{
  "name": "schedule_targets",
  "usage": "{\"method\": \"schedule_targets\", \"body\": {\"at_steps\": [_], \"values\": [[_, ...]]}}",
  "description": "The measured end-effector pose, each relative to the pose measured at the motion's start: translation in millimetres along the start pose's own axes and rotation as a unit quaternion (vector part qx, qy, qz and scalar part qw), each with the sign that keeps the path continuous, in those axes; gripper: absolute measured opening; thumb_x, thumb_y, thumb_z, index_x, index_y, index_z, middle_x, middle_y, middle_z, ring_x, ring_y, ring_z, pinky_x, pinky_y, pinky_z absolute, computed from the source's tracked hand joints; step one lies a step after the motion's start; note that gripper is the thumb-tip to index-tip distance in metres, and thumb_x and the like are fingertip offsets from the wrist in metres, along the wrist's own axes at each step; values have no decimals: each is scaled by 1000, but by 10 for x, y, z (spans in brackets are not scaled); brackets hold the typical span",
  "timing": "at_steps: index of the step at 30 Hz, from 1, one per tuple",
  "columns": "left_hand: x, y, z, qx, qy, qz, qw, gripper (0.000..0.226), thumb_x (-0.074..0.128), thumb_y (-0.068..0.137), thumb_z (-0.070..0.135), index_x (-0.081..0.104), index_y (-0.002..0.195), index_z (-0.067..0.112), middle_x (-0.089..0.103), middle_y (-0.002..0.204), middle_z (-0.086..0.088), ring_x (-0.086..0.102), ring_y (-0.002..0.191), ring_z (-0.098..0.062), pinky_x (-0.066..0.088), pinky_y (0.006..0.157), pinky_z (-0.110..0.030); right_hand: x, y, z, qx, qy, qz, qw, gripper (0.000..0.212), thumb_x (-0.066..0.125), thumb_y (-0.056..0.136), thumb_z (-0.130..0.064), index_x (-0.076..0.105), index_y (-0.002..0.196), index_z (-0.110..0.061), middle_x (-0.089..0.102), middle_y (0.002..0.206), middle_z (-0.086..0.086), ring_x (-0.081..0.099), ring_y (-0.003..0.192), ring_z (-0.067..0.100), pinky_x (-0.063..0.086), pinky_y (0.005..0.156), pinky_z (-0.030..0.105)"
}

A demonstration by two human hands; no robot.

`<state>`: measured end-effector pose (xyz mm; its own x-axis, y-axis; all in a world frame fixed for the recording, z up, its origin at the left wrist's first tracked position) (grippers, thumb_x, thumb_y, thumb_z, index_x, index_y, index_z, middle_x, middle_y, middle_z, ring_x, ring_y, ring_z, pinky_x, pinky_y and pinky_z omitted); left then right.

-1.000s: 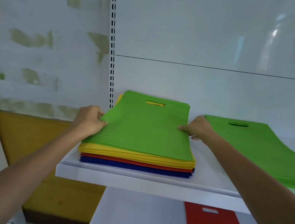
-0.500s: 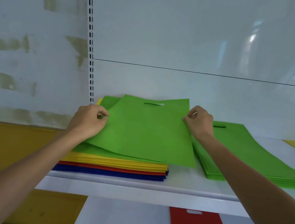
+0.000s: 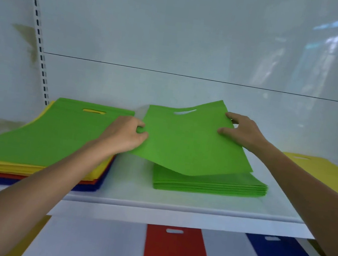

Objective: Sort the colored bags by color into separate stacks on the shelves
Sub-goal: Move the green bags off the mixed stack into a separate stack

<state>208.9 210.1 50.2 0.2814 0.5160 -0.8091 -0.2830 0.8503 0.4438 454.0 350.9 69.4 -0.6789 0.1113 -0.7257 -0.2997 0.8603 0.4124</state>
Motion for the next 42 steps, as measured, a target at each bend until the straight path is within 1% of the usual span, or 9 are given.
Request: {"method": "schedule_targets", "body": {"at_steps": [7, 12, 14, 22, 27, 30, 33, 39, 42], "values": [[631, -77, 298, -7, 48, -59, 997, 34, 53, 87, 31, 66, 103, 5, 66, 105, -16, 61, 100, -30, 49, 84, -37, 21, -135, 500, 7, -42, -89, 995, 66, 61, 89, -21, 28, 144, -6, 35, 147, 10, 37, 132, 24, 31, 101, 25], [909, -193, 189, -60, 100, -121, 986, 37, 49, 89, 36, 63, 110, 8, 62, 112, -13, 57, 103, -28, 47, 81, -32, 548, -232, 840, 46, -151, -252, 955, 54, 46, 97, -32, 32, 141, -5, 33, 148, 12, 34, 134, 26, 29, 104, 27], [959, -207, 173, -77, 81, -131, 985, 38, 48, 91, 34, 61, 113, 7, 60, 116, -14, 55, 106, -28, 45, 83, -31, 629, -229, 952, 69, -175, -272, 944, 52, 37, 99, -37, 35, 140, -6, 33, 148, 12, 33, 135, 26, 27, 106, 30], [1074, -171, 194, -79, 67, -124, 987, 38, 45, 92, 36, 62, 104, 5, 63, 105, -12, 57, 95, -26, 46, 77, -32, 701, -105, 1052, 56, -182, -227, 955, 48, 34, 100, -36, 43, 135, -5, 43, 141, 14, 41, 128, 28, 33, 101, 31], [946, -61, 253, -50, 76, -122, 988, 39, 48, 92, 36, 58, 120, 11, 58, 123, -12, 54, 112, -27, 45, 91, -32, 583, -60, 951, 48, -179, -173, 967, 43, 41, 97, -29, 46, 131, -3, 46, 137, 16, 42, 126, 30, 36, 102, 34], [552, 82, 251, -34, 54, -57, 996, 41, 53, 90, 28, 55, 126, 9, 55, 130, -12, 51, 119, -26, 40, 96, -30, 416, 41, 664, 16, -165, -79, 983, 39, 47, 93, -23, 52, 123, 0, 51, 129, 18, 47, 119, 33, 41, 99, 41], [83, 149, 121, -16, 36, 21, 999, 32, 56, 87, 21, 62, 116, 9, 64, 118, -9, 56, 111, -25, 43, 92, -30, 381, 120, 270, -13, -165, -41, 985, 36, 49, 90, -20, 55, 118, 2, 54, 123, 19, 52, 110, 33, 46, 92, 41], [-439, 8, -781, -70, 60, 0, 996, 30, 56, 88, 22, 63, 115, 10, 63, 120, -8, 56, 112, -24, 43, 96, -31, 778, 266, -582, -66, -174, -113, 976, 40, 52, 90, -27, 53, 125, -8, 51, 131, 12, 51, 116, 30, 43, 96, 37], [-673, -132, -1341, -102, 69, -13, 992, 33, 56, 89, 23, 61, 118, 11, 62, 120, -8, 56, 112, -25, 42, 95, -30, 971, 312, -964, -70, -197, -175, 962, 33, 57, 87, -30, 63, 110, -8, 58, 122, 12, 55, 107, 27, 46, 94, 38]]}}
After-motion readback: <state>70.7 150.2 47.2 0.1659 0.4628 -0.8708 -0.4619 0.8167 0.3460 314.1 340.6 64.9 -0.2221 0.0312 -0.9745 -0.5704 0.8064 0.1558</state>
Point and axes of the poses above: each hand's wrist, its own y-axis towards the middle knuckle, its own x-axis out of the palm, z = x × y, the point moved 9 cm from there along y, towards the middle knuckle
